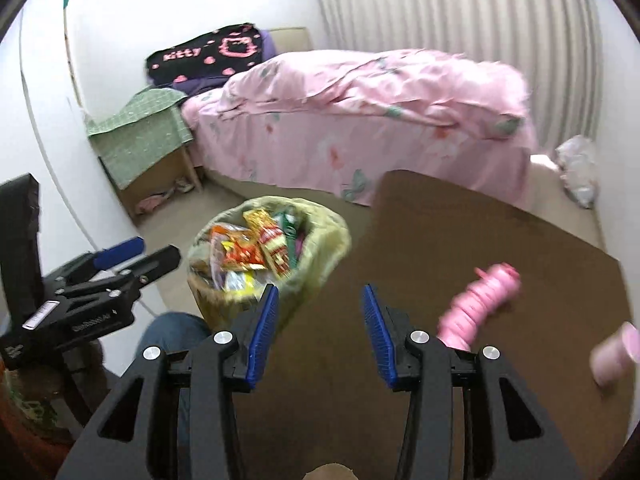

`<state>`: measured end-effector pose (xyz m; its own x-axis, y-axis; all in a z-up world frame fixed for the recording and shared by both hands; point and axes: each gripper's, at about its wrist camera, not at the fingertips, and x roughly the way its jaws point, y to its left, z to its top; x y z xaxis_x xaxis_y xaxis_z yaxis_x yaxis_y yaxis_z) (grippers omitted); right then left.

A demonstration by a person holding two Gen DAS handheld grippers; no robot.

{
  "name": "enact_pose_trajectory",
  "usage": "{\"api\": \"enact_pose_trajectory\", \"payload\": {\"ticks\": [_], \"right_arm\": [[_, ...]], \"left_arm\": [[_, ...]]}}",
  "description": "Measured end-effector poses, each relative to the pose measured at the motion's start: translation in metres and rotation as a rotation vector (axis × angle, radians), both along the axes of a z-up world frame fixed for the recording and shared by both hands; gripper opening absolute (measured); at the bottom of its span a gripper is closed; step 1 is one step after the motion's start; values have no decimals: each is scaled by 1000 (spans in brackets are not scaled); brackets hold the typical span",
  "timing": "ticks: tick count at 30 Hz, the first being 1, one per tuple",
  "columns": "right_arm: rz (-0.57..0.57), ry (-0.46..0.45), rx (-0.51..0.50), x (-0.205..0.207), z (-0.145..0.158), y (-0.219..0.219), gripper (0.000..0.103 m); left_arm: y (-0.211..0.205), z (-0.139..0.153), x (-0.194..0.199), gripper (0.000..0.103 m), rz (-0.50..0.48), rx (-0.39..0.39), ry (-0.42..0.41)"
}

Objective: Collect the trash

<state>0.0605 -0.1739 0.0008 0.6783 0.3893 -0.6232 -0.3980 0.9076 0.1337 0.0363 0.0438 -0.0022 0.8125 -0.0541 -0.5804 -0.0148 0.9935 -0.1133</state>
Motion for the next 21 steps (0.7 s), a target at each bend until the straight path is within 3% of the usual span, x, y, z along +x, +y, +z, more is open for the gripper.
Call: {"api": "enact_pose_trajectory", "payload": {"ticks": [10,21], "right_arm": [[-137,-69,-5,-79,5,-17,41],[-135,-109,-33,-88,13,-5,41]], "left_arm": [[-17,19,-61,76,54,86,-1],[-15,25,-77,76,62,93,-9]]}}
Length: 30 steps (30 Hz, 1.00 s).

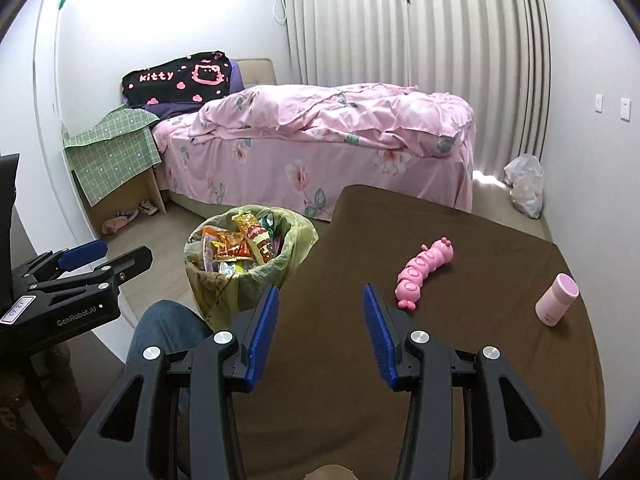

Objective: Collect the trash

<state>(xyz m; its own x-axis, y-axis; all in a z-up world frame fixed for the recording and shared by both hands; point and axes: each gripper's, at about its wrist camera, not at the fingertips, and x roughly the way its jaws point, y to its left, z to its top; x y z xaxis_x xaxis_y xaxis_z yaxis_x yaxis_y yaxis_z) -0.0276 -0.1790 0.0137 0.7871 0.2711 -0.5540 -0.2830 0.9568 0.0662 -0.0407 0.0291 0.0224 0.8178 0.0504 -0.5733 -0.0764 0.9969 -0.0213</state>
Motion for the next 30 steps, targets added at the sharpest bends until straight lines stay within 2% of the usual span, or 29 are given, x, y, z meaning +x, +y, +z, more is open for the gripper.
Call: {"api": "enact_pose_trajectory", "payload": {"ticks": [14,30], "right_arm": [[3,21,10,3,-4,1,41],[-21,2,13,-2,-1,-2,41]], "left_arm": [[-5,-2,3,76,-20,18,6],[-7,-7,4,76,-45,21,16]]}}
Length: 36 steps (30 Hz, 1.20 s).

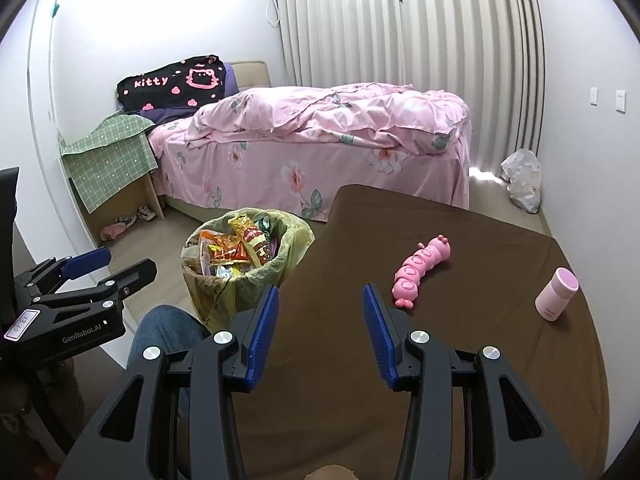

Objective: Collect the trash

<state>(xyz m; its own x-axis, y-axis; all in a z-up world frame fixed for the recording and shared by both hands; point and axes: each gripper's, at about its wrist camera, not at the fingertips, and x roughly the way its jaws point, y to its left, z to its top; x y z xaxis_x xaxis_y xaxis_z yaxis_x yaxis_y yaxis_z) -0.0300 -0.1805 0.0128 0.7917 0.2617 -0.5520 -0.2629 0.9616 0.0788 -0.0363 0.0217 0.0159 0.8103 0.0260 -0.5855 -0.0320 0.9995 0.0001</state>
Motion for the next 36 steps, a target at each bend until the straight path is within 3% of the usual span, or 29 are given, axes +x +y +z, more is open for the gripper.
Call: {"api": "enact_pose_trajectory", "payload": {"ticks": [36], "right_arm": [[9,12,-10,-1,-5,3,41]], "left_arm": [[0,-3,0,76,-7,2,0]]}}
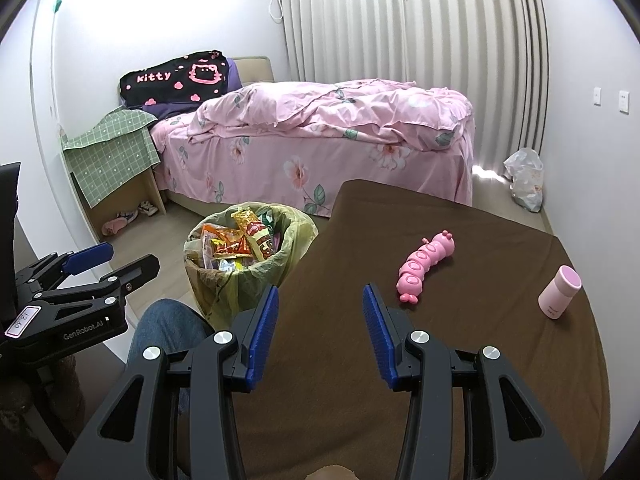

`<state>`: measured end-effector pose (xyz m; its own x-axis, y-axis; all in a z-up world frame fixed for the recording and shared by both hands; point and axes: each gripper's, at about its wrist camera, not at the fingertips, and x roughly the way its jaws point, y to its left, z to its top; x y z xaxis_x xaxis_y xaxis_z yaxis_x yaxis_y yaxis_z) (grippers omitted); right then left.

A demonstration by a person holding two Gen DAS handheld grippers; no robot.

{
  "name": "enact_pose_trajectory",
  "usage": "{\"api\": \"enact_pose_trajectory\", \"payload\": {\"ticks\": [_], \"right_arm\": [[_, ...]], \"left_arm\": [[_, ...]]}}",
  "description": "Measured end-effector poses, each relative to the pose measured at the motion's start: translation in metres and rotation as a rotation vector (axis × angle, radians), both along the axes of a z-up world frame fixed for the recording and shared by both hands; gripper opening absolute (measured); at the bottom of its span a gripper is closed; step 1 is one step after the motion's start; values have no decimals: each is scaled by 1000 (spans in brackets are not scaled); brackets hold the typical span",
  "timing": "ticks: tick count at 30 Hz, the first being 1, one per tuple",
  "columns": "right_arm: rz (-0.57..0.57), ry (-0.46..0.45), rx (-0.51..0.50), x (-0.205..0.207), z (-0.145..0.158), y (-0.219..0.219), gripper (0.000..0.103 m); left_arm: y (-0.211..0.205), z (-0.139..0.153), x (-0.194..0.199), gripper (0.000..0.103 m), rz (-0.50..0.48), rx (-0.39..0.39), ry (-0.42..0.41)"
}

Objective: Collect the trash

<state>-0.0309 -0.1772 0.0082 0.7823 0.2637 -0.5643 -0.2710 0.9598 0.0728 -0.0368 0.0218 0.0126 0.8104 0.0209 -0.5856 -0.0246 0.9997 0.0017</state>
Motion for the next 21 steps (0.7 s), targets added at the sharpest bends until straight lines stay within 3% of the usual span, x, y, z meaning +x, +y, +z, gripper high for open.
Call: {"api": "enact_pose_trajectory", "payload": {"ticks": [13,18,21], "right_arm": [[10,13,-7,1,-4,2,41],[-4,48,-10,8,-10,-29,42],[-58,84,27,27,-26,-82,58]], "left_arm": [[-5,-1,-1,76,-22,29,-17],[-24,-10,16,76,-105,-39,71],[-60,-23,33,83,-153,-25,105]]}}
